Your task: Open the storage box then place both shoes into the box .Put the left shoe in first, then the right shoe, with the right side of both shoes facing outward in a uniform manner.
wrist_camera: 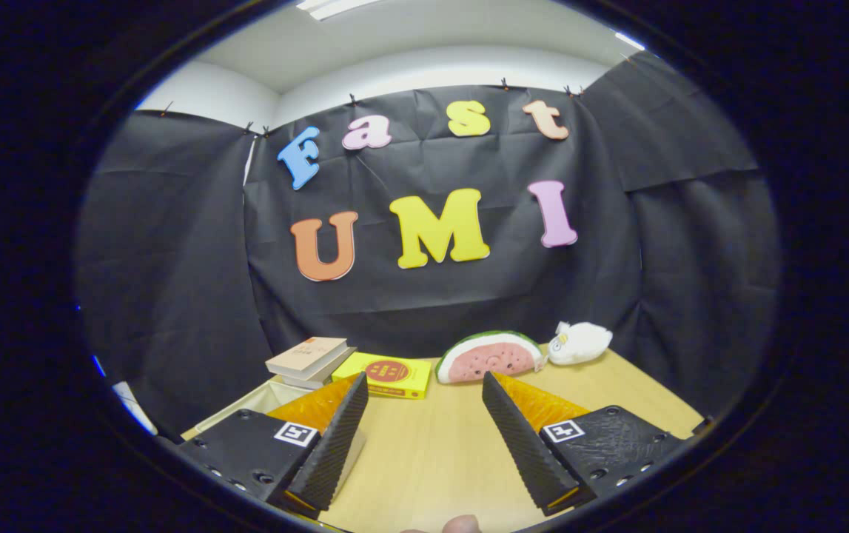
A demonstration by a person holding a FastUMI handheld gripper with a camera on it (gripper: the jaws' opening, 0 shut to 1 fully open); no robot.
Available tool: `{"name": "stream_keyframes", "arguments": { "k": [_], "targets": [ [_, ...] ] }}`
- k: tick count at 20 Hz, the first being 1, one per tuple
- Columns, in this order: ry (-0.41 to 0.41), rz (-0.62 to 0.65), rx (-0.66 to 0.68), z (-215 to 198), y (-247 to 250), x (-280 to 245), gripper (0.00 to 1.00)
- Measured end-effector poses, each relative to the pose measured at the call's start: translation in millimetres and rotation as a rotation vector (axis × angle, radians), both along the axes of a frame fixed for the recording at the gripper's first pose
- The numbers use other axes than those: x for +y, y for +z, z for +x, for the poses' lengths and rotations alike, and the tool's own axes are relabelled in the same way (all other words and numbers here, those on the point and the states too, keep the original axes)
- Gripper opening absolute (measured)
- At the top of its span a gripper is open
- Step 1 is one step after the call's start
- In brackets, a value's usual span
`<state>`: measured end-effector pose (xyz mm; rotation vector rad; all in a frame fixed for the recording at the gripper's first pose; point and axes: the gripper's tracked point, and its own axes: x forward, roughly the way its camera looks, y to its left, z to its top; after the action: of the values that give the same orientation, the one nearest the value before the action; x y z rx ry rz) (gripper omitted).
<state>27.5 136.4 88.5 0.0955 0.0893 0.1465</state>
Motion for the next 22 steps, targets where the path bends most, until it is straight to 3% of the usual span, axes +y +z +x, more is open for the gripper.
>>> {"name": "stream_keyframes", "arguments": {
  "k": [5, 9, 14, 19, 22],
  "targets": [
    [0.011, -0.039, -0.103, -27.6, 9.4, -29.9, 0.94],
    [-0.025, -0.093, -0.155, -37.2, 15.2, -53.4, 0.95],
    [0.020, -0.121, -0.153, -38.0, 0.9, -62.0, 0.96],
    [0.032, -0.061, -0.156, -27.0, -4.1, -74.0, 0.95],
    [0.085, -0.067, -0.159, -32.7, -6.4, -59.9, 0.95]
  ]
}}
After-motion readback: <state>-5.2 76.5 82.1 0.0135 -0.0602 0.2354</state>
